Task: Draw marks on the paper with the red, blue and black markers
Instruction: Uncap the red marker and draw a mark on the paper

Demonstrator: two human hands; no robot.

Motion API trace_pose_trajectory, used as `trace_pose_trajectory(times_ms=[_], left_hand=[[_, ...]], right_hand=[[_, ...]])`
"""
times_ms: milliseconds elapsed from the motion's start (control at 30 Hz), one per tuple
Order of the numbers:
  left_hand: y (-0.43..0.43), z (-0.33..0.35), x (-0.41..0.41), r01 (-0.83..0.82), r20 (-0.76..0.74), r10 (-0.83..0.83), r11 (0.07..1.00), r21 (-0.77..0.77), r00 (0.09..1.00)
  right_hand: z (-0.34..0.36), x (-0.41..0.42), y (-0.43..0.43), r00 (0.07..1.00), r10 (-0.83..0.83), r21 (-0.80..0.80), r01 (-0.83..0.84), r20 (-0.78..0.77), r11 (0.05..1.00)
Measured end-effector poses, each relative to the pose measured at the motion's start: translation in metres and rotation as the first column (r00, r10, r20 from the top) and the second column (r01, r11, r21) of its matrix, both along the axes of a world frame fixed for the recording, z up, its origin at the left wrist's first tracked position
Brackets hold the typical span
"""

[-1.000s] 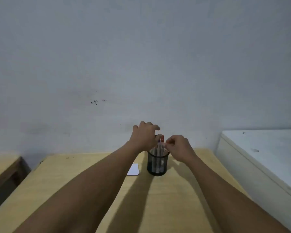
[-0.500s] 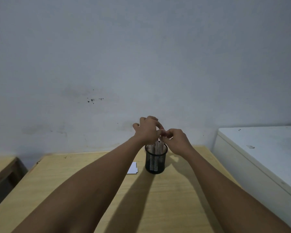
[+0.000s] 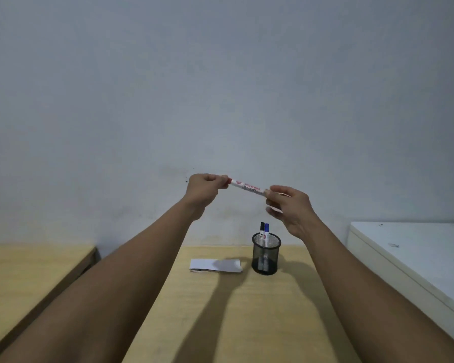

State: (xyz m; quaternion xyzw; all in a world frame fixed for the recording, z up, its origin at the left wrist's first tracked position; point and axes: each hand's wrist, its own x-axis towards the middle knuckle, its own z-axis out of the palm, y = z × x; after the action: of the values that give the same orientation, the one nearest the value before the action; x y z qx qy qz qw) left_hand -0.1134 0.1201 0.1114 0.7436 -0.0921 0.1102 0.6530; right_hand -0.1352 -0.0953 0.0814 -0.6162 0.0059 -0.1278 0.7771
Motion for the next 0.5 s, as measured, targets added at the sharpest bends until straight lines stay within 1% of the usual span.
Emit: trace_pose_trajectory(times_ms=[33, 67, 100, 133, 200, 267, 367, 433, 500], left_hand=[[0.009, -0.001, -0.007, 0.024, -0.011, -0.023, 0.999, 0.037, 1.000], [0.015, -0.004, -0.012, 0.043, -0.016, -0.042, 0.995, 0.086, 0.999], [0.019, -0.006, -0.016, 0.057, -0.020, -0.055, 0.990, 0.133, 0.998], [0.021, -0.008, -0.021, 0.065, -0.013, -0.064, 0.983, 0.174, 0.998], [0.020, -0.009, -0.032, 0.059, 0.019, -0.065, 0.973, 0.224, 0.998], [0.020, -0.011, -0.035, 0.040, 0.063, -0.056, 0.971, 0.237, 0.996], [0.022, -0.015, -0.040, 0.012, 0.113, -0.045, 0.962, 0.274, 0.993], [0.023, -0.021, -0.035, -0.057, 0.158, -0.003, 0.926, 0.373, 0.987], [0.020, -0.023, -0.037, -0.167, 0.196, 0.077, 0.855, 0.492, 0.977]], right_hand=[[0.004, -0.002, 0.006, 1.000, 0.006, 0.174, -0.011, 0.031, 0.985], [0.008, -0.004, 0.013, 0.998, 0.024, 0.297, -0.041, 0.062, 0.954], [0.010, -0.006, 0.021, 0.995, 0.054, 0.362, -0.081, 0.086, 0.929], [0.012, -0.009, 0.030, 0.991, 0.094, 0.376, -0.125, 0.100, 0.918], [0.013, -0.014, 0.049, 0.983, 0.161, 0.300, -0.182, 0.092, 0.936], [0.010, -0.016, 0.064, 0.982, 0.175, 0.218, -0.187, 0.074, 0.958], [0.007, -0.015, 0.075, 0.984, 0.166, 0.230, -0.178, 0.071, 0.957], [0.004, -0.014, 0.079, 0.982, 0.176, 0.242, -0.189, 0.075, 0.952], [0.000, -0.011, 0.082, 0.979, 0.188, 0.244, -0.203, 0.085, 0.948]])
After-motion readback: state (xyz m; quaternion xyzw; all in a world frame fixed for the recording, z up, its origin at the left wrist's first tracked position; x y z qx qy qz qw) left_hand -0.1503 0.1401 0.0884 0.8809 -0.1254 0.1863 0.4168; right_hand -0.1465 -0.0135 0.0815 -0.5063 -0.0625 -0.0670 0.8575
